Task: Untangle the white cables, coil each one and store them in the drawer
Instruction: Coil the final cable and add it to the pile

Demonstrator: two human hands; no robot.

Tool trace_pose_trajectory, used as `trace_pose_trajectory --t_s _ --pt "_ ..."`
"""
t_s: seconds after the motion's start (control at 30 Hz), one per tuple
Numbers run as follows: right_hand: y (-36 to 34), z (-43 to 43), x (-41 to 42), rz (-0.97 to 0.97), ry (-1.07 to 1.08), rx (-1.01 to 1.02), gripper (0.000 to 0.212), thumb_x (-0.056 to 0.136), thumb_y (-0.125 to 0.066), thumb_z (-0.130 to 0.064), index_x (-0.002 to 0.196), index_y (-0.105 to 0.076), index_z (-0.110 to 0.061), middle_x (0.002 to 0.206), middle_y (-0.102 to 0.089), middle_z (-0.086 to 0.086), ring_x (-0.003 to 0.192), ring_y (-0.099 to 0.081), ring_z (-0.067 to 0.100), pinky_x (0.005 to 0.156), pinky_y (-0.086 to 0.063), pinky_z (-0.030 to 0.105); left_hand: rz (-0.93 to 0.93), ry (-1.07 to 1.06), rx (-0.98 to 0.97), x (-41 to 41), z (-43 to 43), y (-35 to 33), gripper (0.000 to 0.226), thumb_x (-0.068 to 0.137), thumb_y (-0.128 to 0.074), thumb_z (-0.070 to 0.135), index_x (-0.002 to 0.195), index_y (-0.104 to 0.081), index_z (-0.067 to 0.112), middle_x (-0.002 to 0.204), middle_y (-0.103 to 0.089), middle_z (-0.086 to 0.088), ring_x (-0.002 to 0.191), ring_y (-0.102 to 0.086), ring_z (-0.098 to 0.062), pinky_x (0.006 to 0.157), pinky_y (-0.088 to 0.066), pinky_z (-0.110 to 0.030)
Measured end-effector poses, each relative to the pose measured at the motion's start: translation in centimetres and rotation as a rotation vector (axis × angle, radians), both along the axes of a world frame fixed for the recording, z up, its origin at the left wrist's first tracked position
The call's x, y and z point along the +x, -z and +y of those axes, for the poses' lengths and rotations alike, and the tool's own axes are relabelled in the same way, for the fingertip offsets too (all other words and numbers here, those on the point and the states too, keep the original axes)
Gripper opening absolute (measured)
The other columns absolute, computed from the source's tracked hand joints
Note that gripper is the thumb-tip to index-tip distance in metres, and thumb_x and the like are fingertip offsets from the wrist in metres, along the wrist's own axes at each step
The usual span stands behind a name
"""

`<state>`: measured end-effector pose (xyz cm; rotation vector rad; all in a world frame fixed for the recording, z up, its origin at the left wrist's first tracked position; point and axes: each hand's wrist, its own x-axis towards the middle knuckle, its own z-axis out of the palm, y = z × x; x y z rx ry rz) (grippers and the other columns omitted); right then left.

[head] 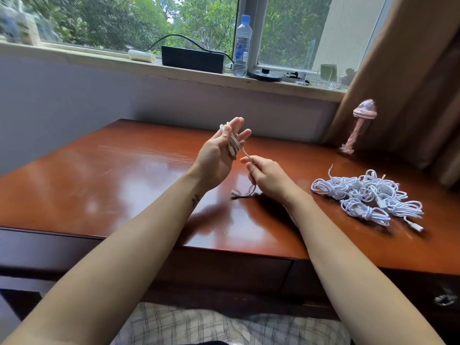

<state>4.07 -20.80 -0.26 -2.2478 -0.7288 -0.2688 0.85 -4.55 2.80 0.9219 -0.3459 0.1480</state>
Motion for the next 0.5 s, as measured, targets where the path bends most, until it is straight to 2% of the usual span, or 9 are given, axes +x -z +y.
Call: trace_pose_trajectory --t_s 0.07,0.13,0.2,0.27,0.33,0.43,0.5 --pt "0.1 0.3 -0.3 -0.024 -0.004 -0.088 0.018 0.107 -0.046 -0.027 0.109 -0.064 -0.025 0.07 -0.059 -0.005 0.068 -0.057 0.018 0.071 -0.05 0.036 0.019 0.019 -0.04 0.1 0.0 0.0 0.034 0.11 -0.033 0.018 0.139 -0.05 0.009 0.144 -0.054 -0.002 0.114 -0.065 -0.014 0.1 -0.047 -0.024" --pt "0.2 0.5 -0.5 -0.078 -0.002 -0.19 0.017 0.106 -0.045 -0.033 0.092 -0.054 -0.031 0.074 -0.059 -0.004 0.076 -0.06 0.027 0.075 -0.053 0.043 0.029 -0.03 -0.001 0.5 0.1 0.4 0.033 0.109 -0.038 0.011 0.139 -0.05 0.006 0.137 -0.056 0.0 0.112 -0.067 -0.016 0.101 -0.048 -0.026" --pt "0.3 0.6 -0.6 -0.11 0.003 -0.244 0.018 0.104 -0.048 -0.033 0.094 -0.059 -0.025 0.076 -0.059 -0.004 0.081 -0.061 0.03 0.077 -0.052 0.044 0.0 -0.208 0.22 1.0 0.1 1.1 0.036 0.106 -0.043 0.004 0.141 -0.051 0.002 0.136 -0.057 0.001 0.108 -0.069 -0.016 0.095 -0.051 -0.024" --pt "0.2 0.5 -0.5 -0.13 0.004 -0.254 0.021 0.1 -0.054 -0.029 0.109 -0.069 -0.019 0.073 -0.06 -0.008 0.078 -0.06 0.025 0.075 -0.051 0.039 -0.065 -0.363 0.473 1.2 0.0 1.8 0.04 0.104 -0.046 -0.001 0.144 -0.05 0.002 0.142 -0.054 0.002 0.107 -0.069 -0.014 0.088 -0.052 -0.017" --pt "0.1 0.3 -0.5 -0.162 0.002 -0.261 0.022 0.094 -0.059 -0.025 0.111 -0.072 -0.019 0.063 -0.055 -0.013 0.07 -0.053 0.02 0.069 -0.046 0.033 -0.122 -0.415 0.659 1.6 -0.1 2.4 0.043 0.104 -0.044 -0.003 0.147 -0.046 0.002 0.146 -0.052 -0.002 0.114 -0.065 -0.016 0.09 -0.051 -0.015" --pt "0.0 0.1 -0.6 -0.213 0.005 -0.261 0.021 0.089 -0.062 -0.02 0.106 -0.073 -0.024 0.057 -0.052 -0.015 0.064 -0.048 0.017 0.064 -0.04 0.03 -0.185 -0.405 0.905 2.1 0.1 3.2 0.048 0.103 -0.04 -0.006 0.15 -0.041 0.002 0.148 -0.048 -0.006 0.124 -0.056 -0.016 0.084 -0.05 -0.009" --pt "0.0 0.1 -0.6 -0.239 0.008 -0.24 0.02 0.087 -0.064 -0.019 0.104 -0.074 -0.026 0.06 -0.055 -0.015 0.064 -0.051 0.016 0.065 -0.044 0.031 -0.226 -0.422 1.034 2.1 0.3 3.5 0.048 0.102 -0.037 -0.008 0.148 -0.042 0.003 0.151 -0.045 -0.006 0.125 -0.053 -0.016 0.092 -0.047 -0.011"
